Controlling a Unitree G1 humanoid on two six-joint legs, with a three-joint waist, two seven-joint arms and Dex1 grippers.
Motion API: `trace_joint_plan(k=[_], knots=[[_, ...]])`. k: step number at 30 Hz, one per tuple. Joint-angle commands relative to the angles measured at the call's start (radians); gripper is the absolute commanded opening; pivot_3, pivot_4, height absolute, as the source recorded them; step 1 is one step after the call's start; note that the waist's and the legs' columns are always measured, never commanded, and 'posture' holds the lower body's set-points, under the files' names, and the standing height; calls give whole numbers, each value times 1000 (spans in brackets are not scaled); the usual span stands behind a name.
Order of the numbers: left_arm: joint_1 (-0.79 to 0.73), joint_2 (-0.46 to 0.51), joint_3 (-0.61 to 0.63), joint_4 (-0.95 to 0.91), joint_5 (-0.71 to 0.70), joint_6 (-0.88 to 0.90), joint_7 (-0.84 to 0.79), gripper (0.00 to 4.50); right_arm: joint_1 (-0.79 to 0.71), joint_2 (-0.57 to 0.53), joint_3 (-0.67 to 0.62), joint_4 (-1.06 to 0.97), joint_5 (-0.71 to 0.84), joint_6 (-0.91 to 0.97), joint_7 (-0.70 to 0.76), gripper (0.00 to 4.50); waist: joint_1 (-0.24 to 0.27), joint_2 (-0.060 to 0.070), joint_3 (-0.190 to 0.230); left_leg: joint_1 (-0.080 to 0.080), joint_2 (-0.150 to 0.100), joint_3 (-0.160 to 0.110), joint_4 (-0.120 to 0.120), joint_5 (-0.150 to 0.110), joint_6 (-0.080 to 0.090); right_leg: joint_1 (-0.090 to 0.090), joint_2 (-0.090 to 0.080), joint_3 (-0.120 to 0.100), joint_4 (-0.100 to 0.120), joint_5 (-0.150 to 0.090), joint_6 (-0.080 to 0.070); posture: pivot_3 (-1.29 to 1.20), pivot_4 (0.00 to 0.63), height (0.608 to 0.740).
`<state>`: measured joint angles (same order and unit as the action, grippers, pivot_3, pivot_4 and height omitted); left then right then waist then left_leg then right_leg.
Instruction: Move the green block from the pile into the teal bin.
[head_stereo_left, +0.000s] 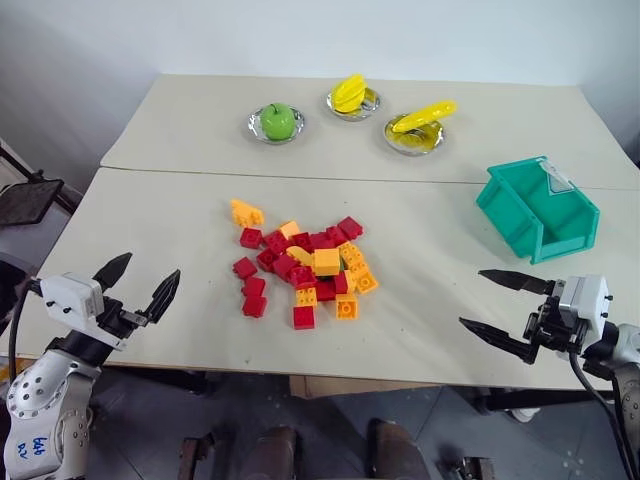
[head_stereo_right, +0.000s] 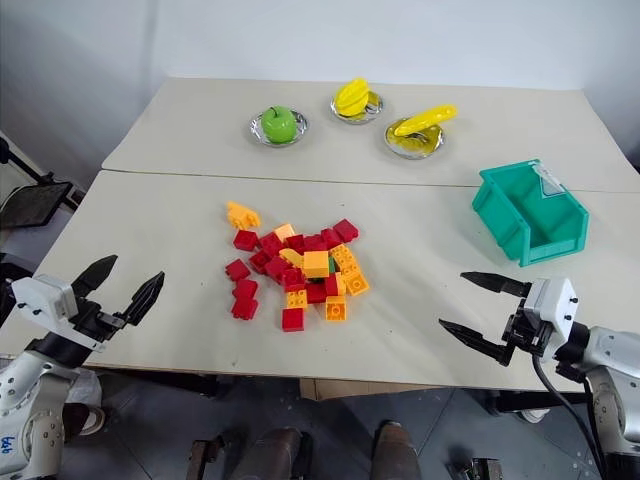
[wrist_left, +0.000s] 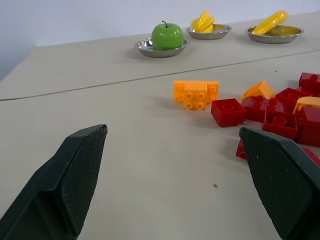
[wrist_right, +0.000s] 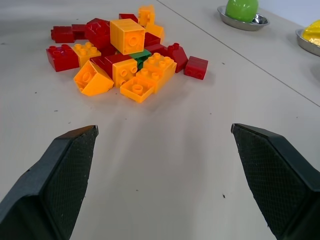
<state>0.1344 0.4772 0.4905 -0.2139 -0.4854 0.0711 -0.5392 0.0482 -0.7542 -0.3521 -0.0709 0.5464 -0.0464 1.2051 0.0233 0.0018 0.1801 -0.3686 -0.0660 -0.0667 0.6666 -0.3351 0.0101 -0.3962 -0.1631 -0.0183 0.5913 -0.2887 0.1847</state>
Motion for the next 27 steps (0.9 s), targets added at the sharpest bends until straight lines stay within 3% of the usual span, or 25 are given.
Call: trace_joint_plan(k=[1,6,10,14,19,23,27], knots=[[8,3,15,-14,4,-18,3,4500,-9,4,-8,-5,-1,-20,-2,4478,0,0,0,0,0,0,0,0,0,0,0,0,0,0,0,0,150,740],[25,15,31,-59,-109,38,-62,4500,-30,13,-20,-33,30,22,-39,4478,-1,0,0,0,0,0,0,0,0,0,0,0,0,0,0,0,150,740],[129,106,31,-141,-177,87,-235,4500,-58,-2,-31,-118,86,89,-60,4478,-9,0,0,0,1,0,0,0,0,0,0,0,0,0,0,0,150,740],[190,239,-7,-123,-101,6,-448,4500,-80,-27,-18,-93,61,61,-8,4478,-7,0,0,0,2,0,0,-1,-1,0,1,-1,-1,0,-2,0,150,740],[60,228,20,-7,-83,-34,-383,4500,-91,-19,-37,3,20,6,0,4478,3,1,0,0,2,-1,0,-1,0,2,0,-2,-2,0,-2,0,150,740],[55,240,-5,7,-85,-25,-442,4500,-71,-23,-75,45,16,-12,-18,4478,-3,1,0,0,2,-2,-1,-1,0,1,1,-4,1,0,-2,0,150,740],[29,241,-52,27,-99,-9,-501,3608,-54,-33,-97,73,3,-33,-23,4500,-14,1,0,0,2,-1,-1,-2,1,1,1,-4,0,0,-2,0,150,740]])
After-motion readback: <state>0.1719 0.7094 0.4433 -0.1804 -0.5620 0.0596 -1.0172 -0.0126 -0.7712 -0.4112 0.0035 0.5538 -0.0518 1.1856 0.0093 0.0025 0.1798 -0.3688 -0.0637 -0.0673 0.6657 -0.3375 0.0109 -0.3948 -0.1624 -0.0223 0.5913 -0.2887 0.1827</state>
